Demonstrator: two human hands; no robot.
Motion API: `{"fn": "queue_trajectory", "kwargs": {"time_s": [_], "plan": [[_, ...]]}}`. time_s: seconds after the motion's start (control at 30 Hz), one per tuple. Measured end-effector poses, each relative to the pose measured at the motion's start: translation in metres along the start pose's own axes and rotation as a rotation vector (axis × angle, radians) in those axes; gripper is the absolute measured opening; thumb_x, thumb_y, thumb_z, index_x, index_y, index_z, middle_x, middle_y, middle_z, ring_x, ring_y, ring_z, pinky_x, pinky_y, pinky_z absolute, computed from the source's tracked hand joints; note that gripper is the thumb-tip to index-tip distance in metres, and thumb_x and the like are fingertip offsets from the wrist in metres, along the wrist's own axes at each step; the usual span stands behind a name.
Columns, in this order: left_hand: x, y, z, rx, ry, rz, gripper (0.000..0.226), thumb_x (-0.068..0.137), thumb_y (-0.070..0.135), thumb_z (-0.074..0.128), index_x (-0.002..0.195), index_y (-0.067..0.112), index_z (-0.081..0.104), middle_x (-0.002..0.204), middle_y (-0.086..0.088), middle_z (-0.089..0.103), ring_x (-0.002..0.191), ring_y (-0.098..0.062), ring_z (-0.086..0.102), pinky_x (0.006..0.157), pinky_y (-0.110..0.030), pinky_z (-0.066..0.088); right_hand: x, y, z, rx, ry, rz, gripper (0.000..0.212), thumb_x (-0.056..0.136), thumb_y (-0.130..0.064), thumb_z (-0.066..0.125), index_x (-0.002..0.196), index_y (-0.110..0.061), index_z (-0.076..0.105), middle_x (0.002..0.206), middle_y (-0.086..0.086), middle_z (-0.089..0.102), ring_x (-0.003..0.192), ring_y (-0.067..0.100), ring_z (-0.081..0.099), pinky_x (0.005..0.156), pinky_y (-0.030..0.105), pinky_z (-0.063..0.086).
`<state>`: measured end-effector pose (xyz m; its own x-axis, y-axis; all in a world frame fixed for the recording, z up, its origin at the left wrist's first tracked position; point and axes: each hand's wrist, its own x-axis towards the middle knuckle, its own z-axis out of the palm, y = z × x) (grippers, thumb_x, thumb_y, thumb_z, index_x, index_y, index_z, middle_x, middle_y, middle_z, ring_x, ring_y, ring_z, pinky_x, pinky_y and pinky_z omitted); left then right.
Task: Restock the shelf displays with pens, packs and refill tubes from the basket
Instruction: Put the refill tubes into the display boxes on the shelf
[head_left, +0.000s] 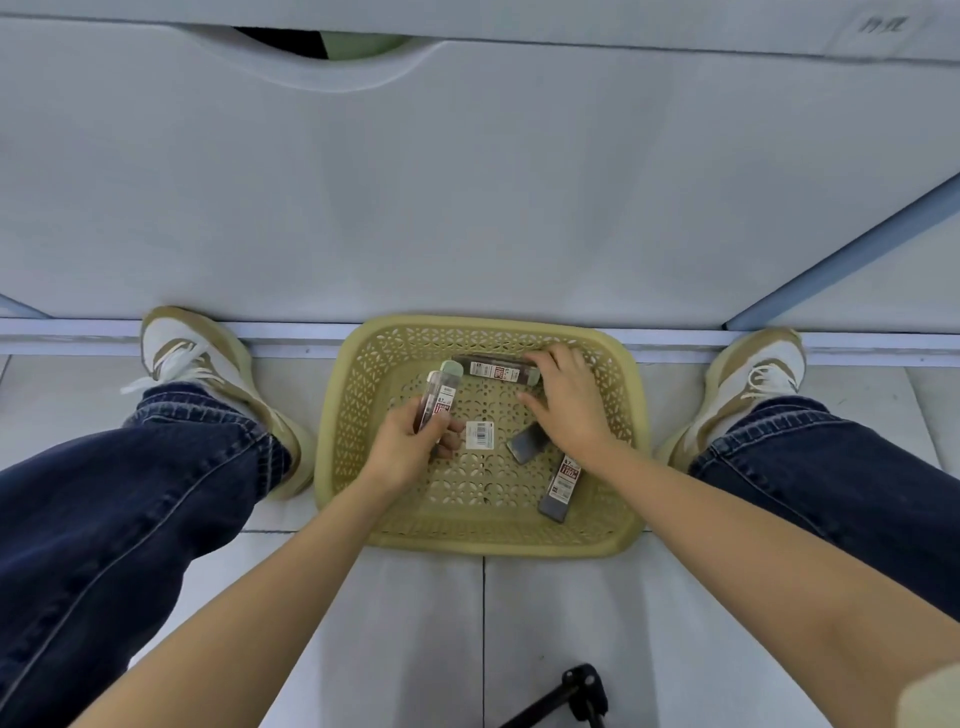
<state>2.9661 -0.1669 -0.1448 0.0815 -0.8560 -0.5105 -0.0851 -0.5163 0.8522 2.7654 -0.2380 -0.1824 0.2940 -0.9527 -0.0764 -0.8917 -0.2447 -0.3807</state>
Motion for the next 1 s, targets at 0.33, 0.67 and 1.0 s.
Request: {"fn": "queue_trajectory", "kwargs": {"time_s": [0.33, 0.67, 1.0], "plan": [[0.007, -0.001, -0.007, -0.058, 0.039, -0.053, 0.016, 0.100, 0.011, 0.050, 0.091, 0.010, 0.063, 0.090, -0.022, 0.068, 0.075, -0.028, 0.063, 0.076, -0.044, 0.053, 0.003, 0.000, 0.005, 0.330, -0.121, 0.022, 0.025, 0.084, -0.022, 0.073, 0.107, -0.014, 0.066, 0.105, 0.000, 0.069, 0.096, 0.017, 0.061, 0.088, 0.039, 0.049], [-0.001, 0.017, -0.004, 0.167, -0.079, -0.019, 0.031, 0.098, 0.025, 0.055, 0.106, -0.004, 0.062, 0.088, -0.027, 0.066, 0.069, -0.024, 0.057, 0.064, -0.040, 0.051, 0.017, 0.002, -0.070, 0.538, -0.656, -0.037, 0.022, 0.078, -0.035, 0.077, 0.097, -0.040, 0.068, 0.102, -0.027, 0.063, 0.095, -0.011, 0.054, 0.089, 0.023, 0.037], [-0.029, 0.033, 0.014, 0.027, -0.135, 0.007, 0.027, 0.098, 0.027, 0.054, 0.114, 0.006, 0.060, 0.102, -0.014, 0.072, 0.081, -0.019, 0.065, 0.071, -0.036, 0.050, -0.008, -0.011, -0.074, 0.949, -0.349, 0.139, 0.038, 0.074, -0.016, 0.082, 0.103, -0.027, 0.060, 0.095, -0.004, 0.075, 0.093, 0.015, 0.070, 0.092, 0.038, 0.053]]}}
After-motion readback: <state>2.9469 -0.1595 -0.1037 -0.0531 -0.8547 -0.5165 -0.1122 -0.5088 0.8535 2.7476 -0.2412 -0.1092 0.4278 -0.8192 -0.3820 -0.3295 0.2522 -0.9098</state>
